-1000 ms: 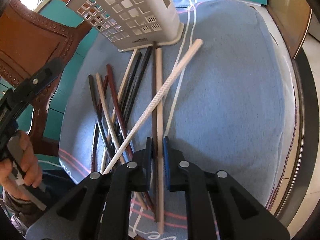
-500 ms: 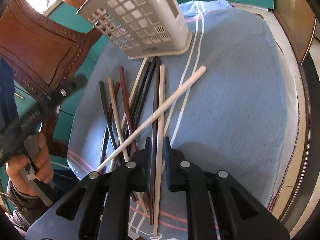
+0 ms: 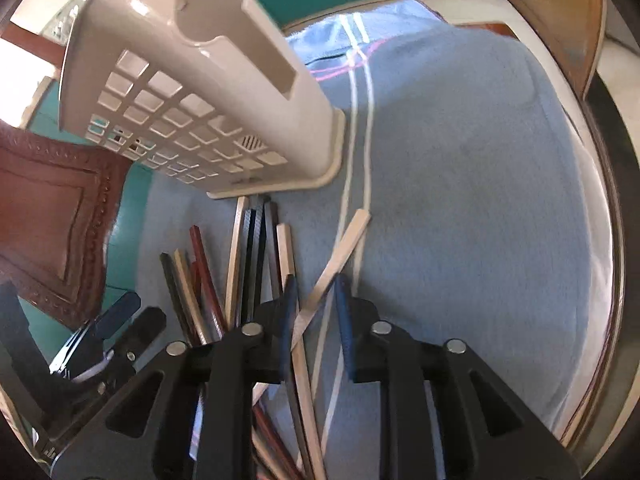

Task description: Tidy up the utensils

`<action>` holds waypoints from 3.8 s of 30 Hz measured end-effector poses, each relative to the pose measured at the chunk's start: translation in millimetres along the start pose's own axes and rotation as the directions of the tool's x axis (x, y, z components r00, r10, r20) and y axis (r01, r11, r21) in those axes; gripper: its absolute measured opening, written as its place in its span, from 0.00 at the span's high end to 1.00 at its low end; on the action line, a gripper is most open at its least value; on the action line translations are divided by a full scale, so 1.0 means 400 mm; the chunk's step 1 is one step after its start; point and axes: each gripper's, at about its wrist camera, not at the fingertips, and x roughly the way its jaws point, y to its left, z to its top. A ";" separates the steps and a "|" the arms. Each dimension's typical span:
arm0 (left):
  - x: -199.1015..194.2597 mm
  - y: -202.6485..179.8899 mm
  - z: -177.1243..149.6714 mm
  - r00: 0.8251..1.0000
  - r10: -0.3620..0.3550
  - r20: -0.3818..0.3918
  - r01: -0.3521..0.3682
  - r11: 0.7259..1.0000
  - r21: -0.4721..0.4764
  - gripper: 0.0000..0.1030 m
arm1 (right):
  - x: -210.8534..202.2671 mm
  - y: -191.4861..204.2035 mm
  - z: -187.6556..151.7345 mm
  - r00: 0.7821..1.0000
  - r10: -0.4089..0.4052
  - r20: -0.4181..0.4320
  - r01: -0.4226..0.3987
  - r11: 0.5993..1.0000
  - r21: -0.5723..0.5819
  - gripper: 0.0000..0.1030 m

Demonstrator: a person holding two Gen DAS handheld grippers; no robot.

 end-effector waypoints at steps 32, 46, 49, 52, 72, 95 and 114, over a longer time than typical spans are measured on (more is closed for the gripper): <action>0.081 -0.044 0.008 0.995 -0.062 -0.073 0.064 0.998 0.019 0.74 | -0.030 0.004 -0.094 0.984 -0.169 0.057 0.176 0.970 -0.165 0.93; 0.117 -0.071 0.032 0.997 0.009 -0.079 -0.005 0.999 0.049 0.63 | -0.003 0.067 -0.100 0.959 -0.259 0.117 0.279 0.936 -0.216 0.92; 0.108 -0.072 0.031 0.996 0.005 -0.085 -0.001 0.999 0.052 0.67 | -0.001 0.070 -0.097 0.958 -0.260 0.118 0.281 0.933 -0.224 0.91; 0.102 -0.065 0.033 0.996 0.021 -0.084 -0.016 0.998 0.056 0.71 | 0.000 0.072 -0.098 0.957 -0.263 0.118 0.284 0.931 -0.229 0.90; 0.111 -0.110 0.018 0.996 0.071 -0.056 -0.064 0.991 0.115 0.77 | 0.016 0.134 -0.144 0.908 -0.363 0.211 0.417 0.840 -0.346 0.81; -0.017 -0.068 0.023 0.993 -0.060 0.101 0.054 0.997 0.062 0.93 | -0.123 0.114 -0.133 0.943 -0.157 0.295 0.242 0.929 -0.279 1.00; -0.066 -0.046 0.027 0.983 -0.080 0.163 0.075 0.997 0.033 0.93 | 0.015 0.113 -0.119 0.952 -0.255 0.169 0.297 0.906 -0.303 0.78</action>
